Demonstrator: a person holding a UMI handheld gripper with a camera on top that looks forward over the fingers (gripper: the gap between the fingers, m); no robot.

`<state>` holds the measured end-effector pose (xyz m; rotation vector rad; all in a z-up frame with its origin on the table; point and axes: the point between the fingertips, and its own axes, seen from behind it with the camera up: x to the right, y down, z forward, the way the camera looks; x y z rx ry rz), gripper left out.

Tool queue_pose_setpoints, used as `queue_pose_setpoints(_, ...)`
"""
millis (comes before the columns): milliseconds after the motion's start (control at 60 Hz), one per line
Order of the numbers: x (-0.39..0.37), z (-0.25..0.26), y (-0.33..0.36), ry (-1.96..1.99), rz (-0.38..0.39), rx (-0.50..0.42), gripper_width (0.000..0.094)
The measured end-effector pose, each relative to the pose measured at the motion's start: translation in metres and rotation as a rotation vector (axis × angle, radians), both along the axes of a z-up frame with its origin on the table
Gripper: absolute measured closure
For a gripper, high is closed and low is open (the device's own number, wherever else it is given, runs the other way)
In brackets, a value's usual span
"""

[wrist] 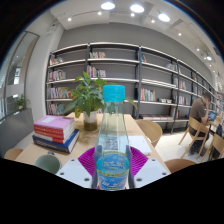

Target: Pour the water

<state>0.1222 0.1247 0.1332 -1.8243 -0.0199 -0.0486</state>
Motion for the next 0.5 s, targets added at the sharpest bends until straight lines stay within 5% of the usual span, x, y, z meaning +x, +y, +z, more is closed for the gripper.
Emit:
queue_pose_setpoints(167,0.001,-0.047,-0.003,0.055,0.008,-0.048,0.0507)
queue_pose_setpoints(400,0.007,-0.042,-0.012,0.034,-0.012,-0.007,0.0513)
queue_pose_setpoints(500,0.008,-0.042,-0.013,0.037,-0.019,-0.016,0.0443)
